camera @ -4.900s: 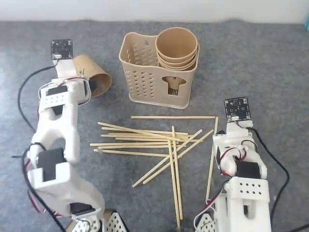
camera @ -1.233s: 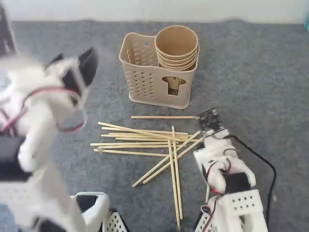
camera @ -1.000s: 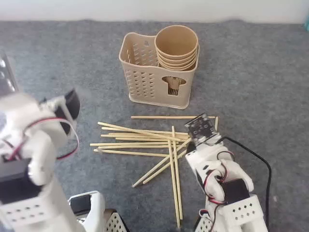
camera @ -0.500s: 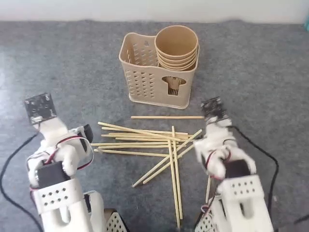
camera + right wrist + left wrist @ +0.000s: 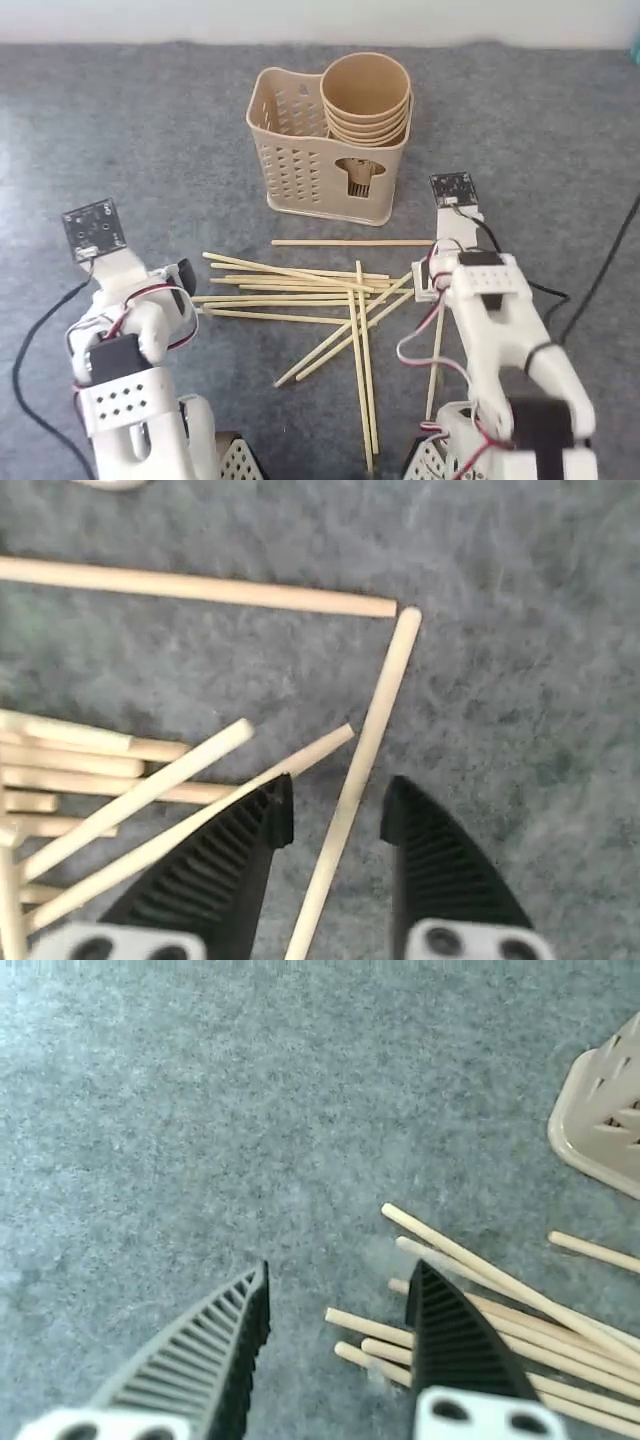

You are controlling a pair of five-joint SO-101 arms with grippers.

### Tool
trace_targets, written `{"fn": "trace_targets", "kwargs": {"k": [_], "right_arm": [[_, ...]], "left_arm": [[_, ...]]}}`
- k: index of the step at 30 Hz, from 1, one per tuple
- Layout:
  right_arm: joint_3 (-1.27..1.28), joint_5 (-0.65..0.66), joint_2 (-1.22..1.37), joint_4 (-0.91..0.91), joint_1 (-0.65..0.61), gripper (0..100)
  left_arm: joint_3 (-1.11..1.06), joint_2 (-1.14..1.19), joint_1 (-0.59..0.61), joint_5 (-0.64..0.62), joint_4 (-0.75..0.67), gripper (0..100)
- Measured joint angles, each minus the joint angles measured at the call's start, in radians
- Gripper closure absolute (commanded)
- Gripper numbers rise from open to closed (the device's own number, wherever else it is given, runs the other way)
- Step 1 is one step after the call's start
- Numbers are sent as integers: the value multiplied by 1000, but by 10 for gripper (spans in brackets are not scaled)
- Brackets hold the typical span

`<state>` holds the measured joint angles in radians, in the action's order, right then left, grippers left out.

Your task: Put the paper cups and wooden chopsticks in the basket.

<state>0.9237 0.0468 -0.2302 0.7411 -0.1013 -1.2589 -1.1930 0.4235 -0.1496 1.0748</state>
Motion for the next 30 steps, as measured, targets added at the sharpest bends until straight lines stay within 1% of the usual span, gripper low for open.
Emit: {"fn": "trace_targets", "kwargs": {"k": [6, 11, 24, 28, 30], "right_arm": [[-91, -2, 86, 51, 17, 908], [-121, -2, 112, 83, 49, 905], [-135, -2, 118, 97, 41, 904], [-135, -2, 118, 97, -5, 907], [-135, -2, 123, 94, -2, 908]], "left_arm": [[-14, -2, 0, 3, -14, 789], [-14, -2, 0, 3, -14, 789], [-14, -2, 0, 3, -14, 789], [-15, -2, 0, 3, -14, 789], [-15, -2, 0, 3, -14, 789]]}}
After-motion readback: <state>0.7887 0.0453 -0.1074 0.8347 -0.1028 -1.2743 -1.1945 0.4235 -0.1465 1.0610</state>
